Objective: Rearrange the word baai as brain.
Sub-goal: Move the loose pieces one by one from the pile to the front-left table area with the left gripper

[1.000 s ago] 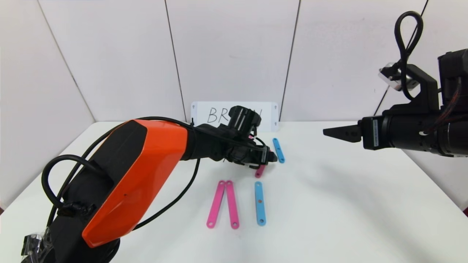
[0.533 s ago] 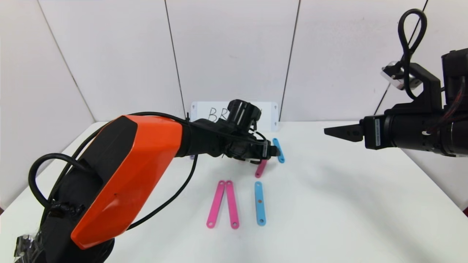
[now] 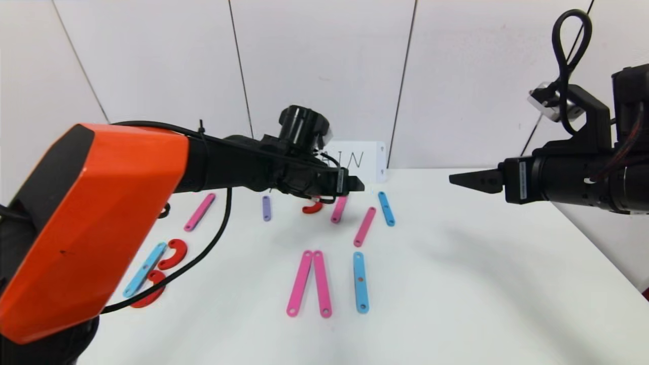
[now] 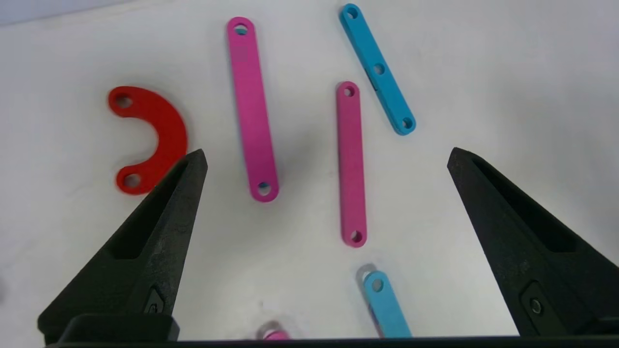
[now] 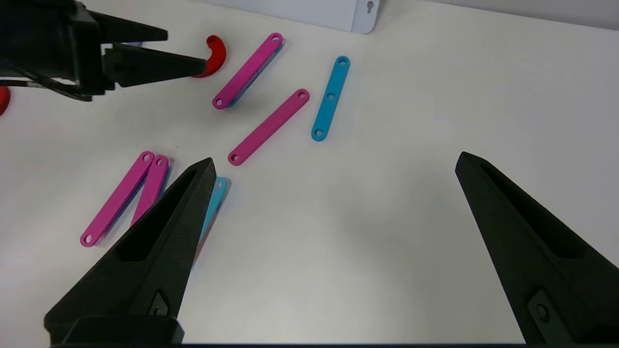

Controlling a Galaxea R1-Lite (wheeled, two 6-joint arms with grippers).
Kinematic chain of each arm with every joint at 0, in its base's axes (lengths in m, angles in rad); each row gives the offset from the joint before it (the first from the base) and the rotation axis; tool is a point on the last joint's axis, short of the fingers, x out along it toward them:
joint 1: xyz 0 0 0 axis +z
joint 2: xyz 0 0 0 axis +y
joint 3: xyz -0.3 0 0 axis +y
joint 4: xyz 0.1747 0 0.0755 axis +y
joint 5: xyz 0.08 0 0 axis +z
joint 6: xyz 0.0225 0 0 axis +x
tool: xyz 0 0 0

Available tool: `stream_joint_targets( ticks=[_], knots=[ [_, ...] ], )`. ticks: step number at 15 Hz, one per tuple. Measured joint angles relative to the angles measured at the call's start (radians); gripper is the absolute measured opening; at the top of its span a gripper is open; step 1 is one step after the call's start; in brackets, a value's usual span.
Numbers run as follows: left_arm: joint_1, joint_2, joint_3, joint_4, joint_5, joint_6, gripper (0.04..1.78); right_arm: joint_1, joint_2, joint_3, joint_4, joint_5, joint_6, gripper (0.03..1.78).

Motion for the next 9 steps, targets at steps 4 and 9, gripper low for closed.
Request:
stream_joint_targets(
  ticks=[4,9],
  knots=[
    [0.121,-0.154,0.18,0.001,0.001,0.079,1.74,-0.007,0.061,-0.068,-0.001,0.042,-0.006,1.74],
    [0.306,-0.293,0.301,0.08,-0.001,0.182,1.74,-0.022,0.176,-0.122,-0.002,0.16,-0.023,1.74]
  ],
)
